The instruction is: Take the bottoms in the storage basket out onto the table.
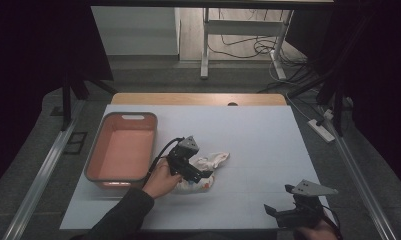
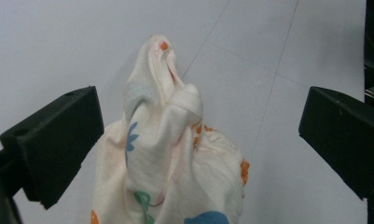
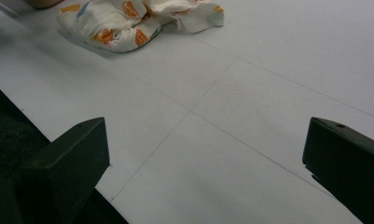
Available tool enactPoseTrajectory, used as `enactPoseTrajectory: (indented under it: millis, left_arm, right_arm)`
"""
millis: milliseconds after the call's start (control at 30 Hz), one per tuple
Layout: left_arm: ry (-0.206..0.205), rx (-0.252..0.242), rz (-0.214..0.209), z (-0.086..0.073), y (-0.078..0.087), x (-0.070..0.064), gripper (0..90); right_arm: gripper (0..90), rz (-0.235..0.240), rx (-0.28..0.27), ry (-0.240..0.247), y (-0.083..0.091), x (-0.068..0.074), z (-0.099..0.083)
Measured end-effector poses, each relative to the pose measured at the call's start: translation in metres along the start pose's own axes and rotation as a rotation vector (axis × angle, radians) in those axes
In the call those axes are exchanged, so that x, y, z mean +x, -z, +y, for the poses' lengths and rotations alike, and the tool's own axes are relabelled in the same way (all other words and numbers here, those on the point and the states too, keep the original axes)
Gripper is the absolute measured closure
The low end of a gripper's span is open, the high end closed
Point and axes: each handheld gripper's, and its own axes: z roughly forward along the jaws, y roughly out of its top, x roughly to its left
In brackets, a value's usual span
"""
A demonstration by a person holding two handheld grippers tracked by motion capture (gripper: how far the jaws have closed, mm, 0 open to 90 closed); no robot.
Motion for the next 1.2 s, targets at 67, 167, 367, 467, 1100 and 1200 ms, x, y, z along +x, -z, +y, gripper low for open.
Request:
enactPoseTrajectory:
  millis: [67,167,367,467,1100,1200]
  left_arm:
    - [0.000,0.005,0.000,0.000,0.002,0.000,0.0]
    - [0.006,0.005,-0.001,0.000,0.005,0.001,0.0]
    - [0.029,-0.006,0.005,0.000,0.010,0.000,0.0]
    - [0.045,-0.011,0.005,0.000,0.014,0.001,0.0]
    - [0.091,-0.026,0.027,-0.010,0.035,0.006,0.4]
    - [0.098,-0.030,0.036,-0.013,0.040,0.007,0.6]
  right_arm:
    - [0.9,0.000,0.000,0.000,0.000,0.000,0.000]
    - [0.9,0.000,-0.001,0.000,0.000,0.000,0.000]
    - [0.9,0.000,-0.002,0.000,0.000,0.000,0.000]
    - [0.9,0.000,-0.002,0.000,0.000,0.000,0.000]
    - [0.9,-0.001,-0.005,0.001,0.001,0.000,0.000]
    - [0.9,-0.001,-0.005,0.000,0.001,0.000,0.000]
